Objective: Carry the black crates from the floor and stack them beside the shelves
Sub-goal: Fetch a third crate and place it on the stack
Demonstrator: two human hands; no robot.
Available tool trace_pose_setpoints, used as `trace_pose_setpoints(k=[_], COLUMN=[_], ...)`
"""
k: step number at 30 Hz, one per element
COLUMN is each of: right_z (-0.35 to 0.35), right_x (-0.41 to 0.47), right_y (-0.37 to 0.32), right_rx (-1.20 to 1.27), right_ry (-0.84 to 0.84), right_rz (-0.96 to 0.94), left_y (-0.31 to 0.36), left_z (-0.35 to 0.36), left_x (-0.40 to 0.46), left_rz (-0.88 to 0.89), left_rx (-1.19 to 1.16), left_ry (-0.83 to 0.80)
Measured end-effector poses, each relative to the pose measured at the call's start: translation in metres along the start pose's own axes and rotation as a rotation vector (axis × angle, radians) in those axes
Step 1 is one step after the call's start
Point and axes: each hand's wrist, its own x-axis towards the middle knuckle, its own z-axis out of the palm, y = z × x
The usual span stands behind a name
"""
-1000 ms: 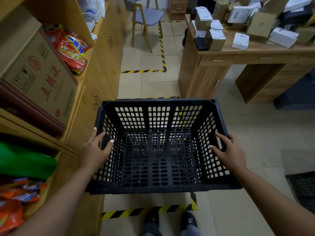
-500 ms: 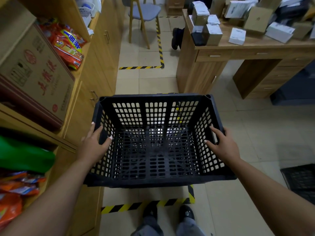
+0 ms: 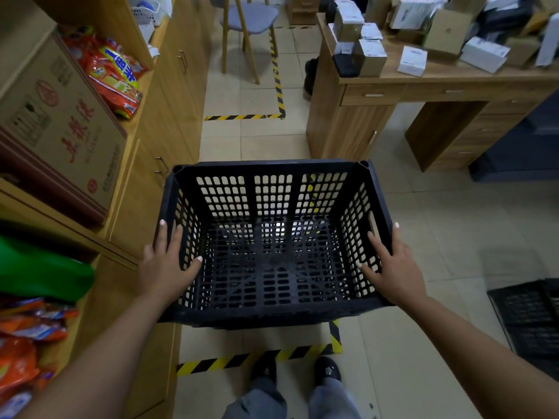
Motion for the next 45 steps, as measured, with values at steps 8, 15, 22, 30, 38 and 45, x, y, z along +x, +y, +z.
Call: trace_pose_setpoints(k=[8, 15, 22, 30, 38, 45], right_z=[-0.001, 0.005, 0.003, -0.002, 0.006, 0.004], right_x=[0.004, -0.009, -0.003, -0.016, -0.016, -0.020], right_y=[-0.003, -0.007, -0.006, -0.004, 0.002, 0.001], right_rx=[-0.079, -0.086, -0.062, -0.043, 0.003, -0.035], right_ry=[-0.017, 0.025, 0.037, 0.009, 0.053, 0.049], right_rz=[0.027, 0.068, 0.084, -0.007, -0.052, -0.071], left_y=[-0.001, -0.005, -0.003, 0.021, 0.026, 0.022], left_z=[0.003, 0.006, 0.006, 0.010, 0.019, 0.017], left_x=[0.002, -0.009, -0.005, -0.041, -0.045, -0.049], left_rz=[0.021, 0.065, 0.062, -0.095, -0.188, -0.172], left_rx=[0.108, 0.122, 0.161, 0.076, 0.095, 0.104], left_ry=[-0.037, -0.002, -0.014, 0.031, 0.065, 0.045])
